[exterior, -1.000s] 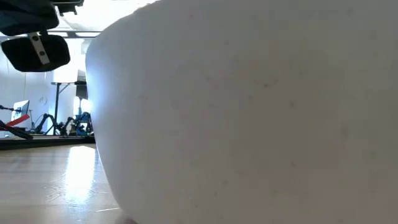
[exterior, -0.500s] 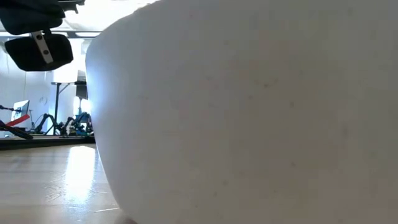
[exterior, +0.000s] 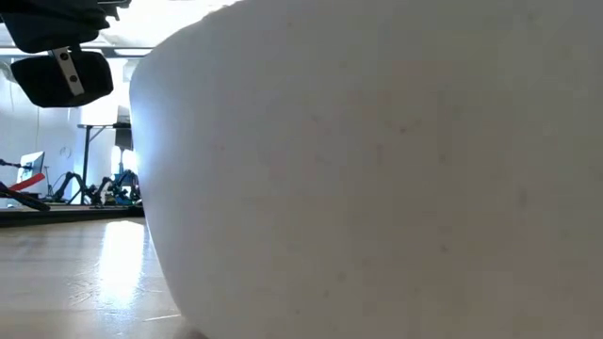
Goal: Nest bowls inside each other
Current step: Stack the brown bowl on the other brown bowl
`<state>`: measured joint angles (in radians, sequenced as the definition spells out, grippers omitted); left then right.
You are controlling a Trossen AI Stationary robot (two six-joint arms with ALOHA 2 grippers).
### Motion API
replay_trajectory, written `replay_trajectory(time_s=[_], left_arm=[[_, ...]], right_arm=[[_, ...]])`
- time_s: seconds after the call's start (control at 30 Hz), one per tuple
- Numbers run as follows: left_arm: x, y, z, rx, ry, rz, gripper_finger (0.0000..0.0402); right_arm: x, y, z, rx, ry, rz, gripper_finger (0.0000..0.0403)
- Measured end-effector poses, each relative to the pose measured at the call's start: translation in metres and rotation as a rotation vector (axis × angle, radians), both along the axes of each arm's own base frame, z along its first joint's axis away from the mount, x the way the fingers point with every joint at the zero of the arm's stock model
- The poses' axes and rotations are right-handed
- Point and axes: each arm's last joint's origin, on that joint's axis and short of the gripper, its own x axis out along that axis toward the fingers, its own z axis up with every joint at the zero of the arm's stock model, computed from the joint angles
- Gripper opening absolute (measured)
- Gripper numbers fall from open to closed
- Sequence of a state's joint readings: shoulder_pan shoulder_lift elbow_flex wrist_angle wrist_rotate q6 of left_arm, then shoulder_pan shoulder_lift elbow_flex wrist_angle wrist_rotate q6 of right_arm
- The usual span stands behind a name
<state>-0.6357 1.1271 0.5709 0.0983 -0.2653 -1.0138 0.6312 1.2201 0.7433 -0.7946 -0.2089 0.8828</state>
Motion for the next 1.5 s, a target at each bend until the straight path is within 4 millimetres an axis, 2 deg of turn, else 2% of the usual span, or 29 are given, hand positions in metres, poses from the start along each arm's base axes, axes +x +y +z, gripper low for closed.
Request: replay_trajectory(time_s=[0.6, 0.73, 0.9, 1.0, 1.27, 1.5], left_arm=[[0.000, 0.000, -0.001, 0.003, 0.005, -0.001, 0.0000], [0.000, 0.000, -0.002, 0.005, 0.005, -0.003, 0.0000], [0.000, 0.000, -0.002, 0.006, 0.005, -0.003, 0.0000], [0.000, 0.000, -0.002, 0.008, 0.004, -0.005, 0.0000], [-0.001, 0.000, -0.003, 0.013, 0.007, -0.007, 0.0000], [-0.001, 0.001, -0.003, 0.013, 0.007, -0.007, 0.0000]], right_arm=[[0.011, 0.009, -0.030, -0.019, 0.029, 0.026, 0.0107], [0.016, 0.014, -0.035, 0.024, 0.029, 0.076, 0.0084], [0.017, 0.016, -0.038, 0.049, 0.040, 0.093, 0.0032], [0.017, 0.016, -0.035, 0.058, 0.027, 0.092, 0.0012], [0.014, 0.013, -0.022, 0.102, 0.001, 0.023, 0.0010], [0.019, 0.004, 0.007, 0.193, -0.073, -0.111, 0.0009]])
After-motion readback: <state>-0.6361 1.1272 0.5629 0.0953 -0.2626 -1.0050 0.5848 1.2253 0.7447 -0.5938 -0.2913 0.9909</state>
